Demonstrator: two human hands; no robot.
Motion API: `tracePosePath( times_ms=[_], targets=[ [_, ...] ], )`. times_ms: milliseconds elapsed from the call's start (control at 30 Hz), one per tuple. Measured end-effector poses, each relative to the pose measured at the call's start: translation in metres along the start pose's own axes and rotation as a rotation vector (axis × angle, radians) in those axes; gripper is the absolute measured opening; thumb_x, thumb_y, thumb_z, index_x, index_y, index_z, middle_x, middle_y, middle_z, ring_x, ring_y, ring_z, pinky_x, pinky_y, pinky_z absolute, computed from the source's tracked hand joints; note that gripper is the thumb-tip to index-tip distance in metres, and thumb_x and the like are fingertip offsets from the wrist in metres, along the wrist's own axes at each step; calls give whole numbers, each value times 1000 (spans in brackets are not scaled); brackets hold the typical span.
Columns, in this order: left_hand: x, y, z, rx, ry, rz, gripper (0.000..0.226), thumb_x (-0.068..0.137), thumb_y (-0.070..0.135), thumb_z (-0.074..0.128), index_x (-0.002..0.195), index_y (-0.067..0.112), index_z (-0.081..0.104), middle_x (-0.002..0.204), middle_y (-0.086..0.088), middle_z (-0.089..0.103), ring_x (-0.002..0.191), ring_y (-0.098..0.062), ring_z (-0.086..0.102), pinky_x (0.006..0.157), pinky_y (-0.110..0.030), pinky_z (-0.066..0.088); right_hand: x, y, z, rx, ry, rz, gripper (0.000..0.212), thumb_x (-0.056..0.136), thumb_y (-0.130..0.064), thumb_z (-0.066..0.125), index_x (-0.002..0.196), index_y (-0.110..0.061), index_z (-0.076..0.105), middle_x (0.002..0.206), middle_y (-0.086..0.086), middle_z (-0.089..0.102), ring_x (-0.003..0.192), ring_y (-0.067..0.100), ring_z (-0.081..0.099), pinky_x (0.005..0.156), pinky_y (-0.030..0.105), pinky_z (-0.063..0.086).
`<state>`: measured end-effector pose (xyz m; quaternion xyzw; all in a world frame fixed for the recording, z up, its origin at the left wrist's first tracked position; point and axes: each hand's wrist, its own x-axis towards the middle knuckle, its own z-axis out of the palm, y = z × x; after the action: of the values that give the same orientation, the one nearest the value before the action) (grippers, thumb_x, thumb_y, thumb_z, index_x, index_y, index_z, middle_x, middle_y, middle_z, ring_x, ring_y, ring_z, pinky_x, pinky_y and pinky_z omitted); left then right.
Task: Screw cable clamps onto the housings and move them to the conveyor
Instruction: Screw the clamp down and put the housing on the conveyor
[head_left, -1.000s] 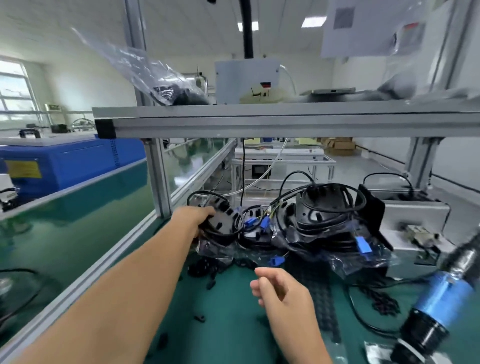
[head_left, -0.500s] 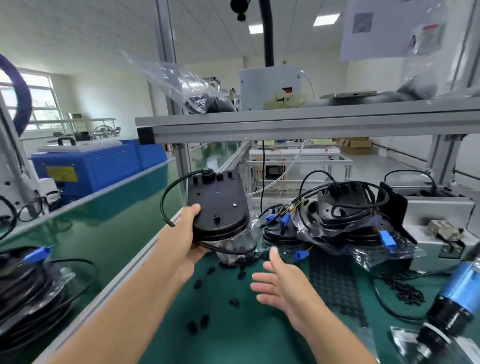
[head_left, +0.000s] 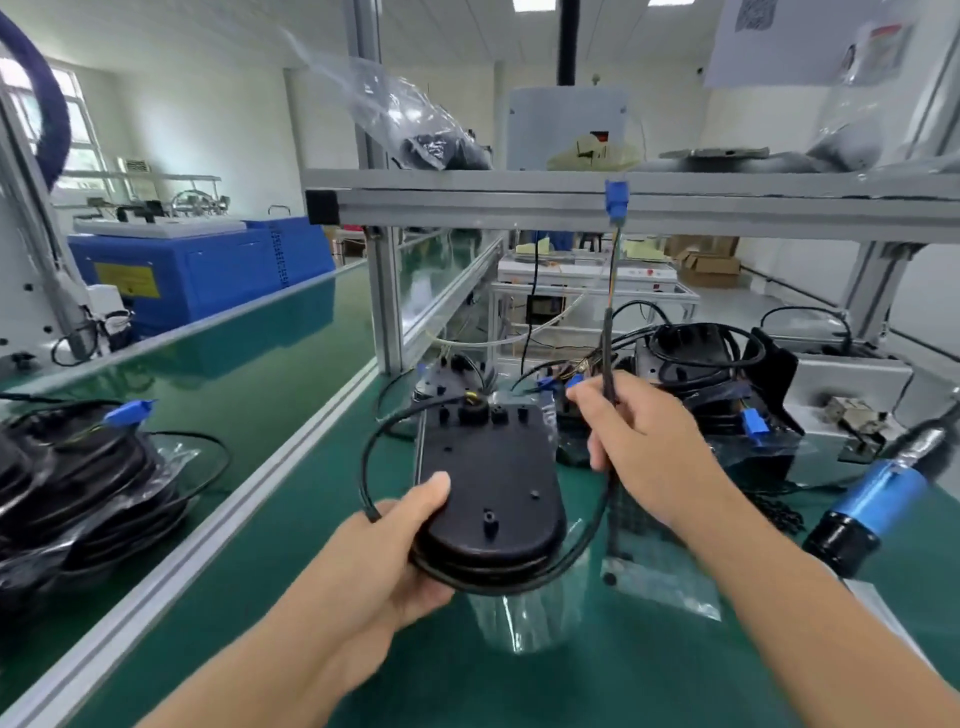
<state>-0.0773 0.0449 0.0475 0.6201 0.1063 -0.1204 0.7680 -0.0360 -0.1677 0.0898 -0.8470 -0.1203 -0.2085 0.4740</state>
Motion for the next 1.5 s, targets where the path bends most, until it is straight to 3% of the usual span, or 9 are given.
tracePosePath(
  times_ms=[200, 400, 533, 633, 767, 867, 1000, 1133, 1500],
  targets=[
    [-11, -46, 31, 109, -160, -244, 46, 82, 42, 71, 106, 3, 69, 90, -11, 75, 67, -18, 69, 60, -24, 54, -65, 40, -21, -331, -63, 84, 23, 98, -37, 44, 92, -20, 57, 53, -5, 51, 51, 12, 53, 62, 38, 50],
    [-22, -37, 19, 389, -208, -177, 75, 64, 49, 77, 115, -2, 60, 82, -14, 75, 70, -24, 72, 67, -33, 60, -91, 55, -21, -542, -92, 93, 39, 98, -40, 43, 134, -27, 46, 70, -12, 56, 74, 16, 56, 70, 33, 44],
    [-27, -35, -3, 482, -124, 96, 87, 82, 28, 75, 148, 42, 20, 83, -8, 74, 68, -31, 72, 66, -35, 60, -92, 61, -22, -688, -128, 169, 50, 99, -41, 39, 146, -28, 26, 102, 0, 67, 99, 26, 61, 76, 35, 45],
    [-34, -30, -14, 549, -234, 370, 57, 82, 2, 51, 120, 42, 64, 96, 0, 74, 83, -20, 73, 74, -33, 60, -92, 64, -28, -827, -237, 269, 38, 99, -43, 39, 132, -24, 42, 110, -1, 65, 106, 23, 59, 77, 33, 45],
    [-24, 7, 6, 957, -257, 806, 39, 85, 13, 70, 106, 46, 69, 87, 27, 70, 76, 6, 67, 72, -5, 47, -88, 47, -35, -1053, -300, 253, 34, 99, -50, 32, 79, -23, 42, 91, -2, 61, 93, 23, 61, 66, 31, 38],
    [3, 44, 45, 1042, -296, 946, 17, 87, 27, 66, 100, 34, 75, 71, 17, 68, 54, 2, 54, 54, -7, 40, -67, 20, -45, -555, -16, 205, 55, 94, -59, 31, 71, -13, 50, 66, 3, 60, 69, 27, 59, 60, 33, 43],
    [38, 70, 100, 1096, -335, 1007, 14, 91, 24, 64, 98, 23, 76, 66, -4, 68, 46, -2, 45, 49, -11, 38, -28, -26, -58, 176, -243, 403, 68, 61, -80, 50, 100, -27, 67, 80, -1, 75, 72, 15, 73, 56, 25, 57],
    [54, 77, 109, 1086, -471, 836, 15, 93, 22, 61, 107, 24, 67, 75, 2, 72, 56, 2, 58, 55, -16, 50, 7, -17, -69, -341, -273, 199, 13, 93, -32, 57, 95, -28, 69, 65, -7, 71, 45, 0, 57, 43, 14, 44],
    [49, 41, -60, 1602, -548, -275, 31, 75, 30, 82, 82, 16, 55, 57, 7, 68, 53, -9, 65, 54, -18, 49, 15, 48, -56, -790, -233, 200, 26, 94, -14, 50, 107, -23, 70, 89, -8, 69, 85, 16, 62, 72, 29, 47]
  ],
)
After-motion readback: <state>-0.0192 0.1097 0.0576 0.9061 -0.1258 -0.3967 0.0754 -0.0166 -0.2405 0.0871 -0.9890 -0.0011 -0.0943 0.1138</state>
